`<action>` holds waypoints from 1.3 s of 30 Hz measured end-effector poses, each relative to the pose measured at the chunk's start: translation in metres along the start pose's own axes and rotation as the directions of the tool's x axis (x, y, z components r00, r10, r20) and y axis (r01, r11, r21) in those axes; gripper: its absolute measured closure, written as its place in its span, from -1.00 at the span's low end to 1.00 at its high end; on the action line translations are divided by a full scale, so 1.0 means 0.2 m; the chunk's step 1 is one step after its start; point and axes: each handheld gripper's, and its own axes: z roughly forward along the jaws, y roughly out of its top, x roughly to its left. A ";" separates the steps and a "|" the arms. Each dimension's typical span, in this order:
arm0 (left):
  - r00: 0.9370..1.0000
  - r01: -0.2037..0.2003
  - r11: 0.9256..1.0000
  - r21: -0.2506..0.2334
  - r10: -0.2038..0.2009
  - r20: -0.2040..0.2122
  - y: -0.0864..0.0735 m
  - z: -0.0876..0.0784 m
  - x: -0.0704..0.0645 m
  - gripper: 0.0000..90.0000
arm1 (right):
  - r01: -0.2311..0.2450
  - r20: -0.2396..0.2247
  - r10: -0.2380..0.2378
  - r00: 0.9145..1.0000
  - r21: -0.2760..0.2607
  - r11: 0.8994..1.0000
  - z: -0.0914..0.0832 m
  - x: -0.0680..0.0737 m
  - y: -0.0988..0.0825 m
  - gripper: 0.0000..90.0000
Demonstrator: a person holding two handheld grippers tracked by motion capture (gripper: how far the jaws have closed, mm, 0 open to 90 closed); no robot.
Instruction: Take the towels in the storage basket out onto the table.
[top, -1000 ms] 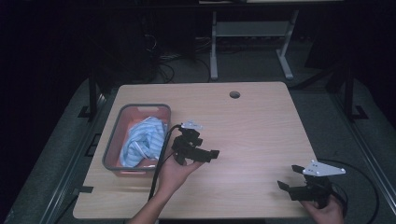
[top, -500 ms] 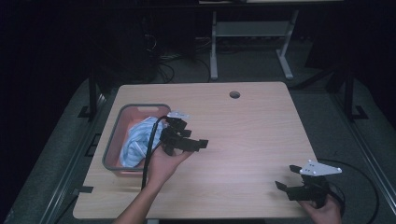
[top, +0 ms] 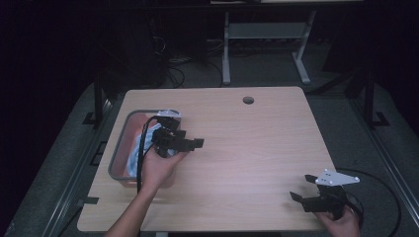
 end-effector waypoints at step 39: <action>0.966 0.182 0.983 0.002 -0.178 -0.189 -0.15 -0.24 0.46 -0.60 | 0.013 -0.017 -0.013 1.000 0.013 1.000 0.02 0.02 0.01 -0.68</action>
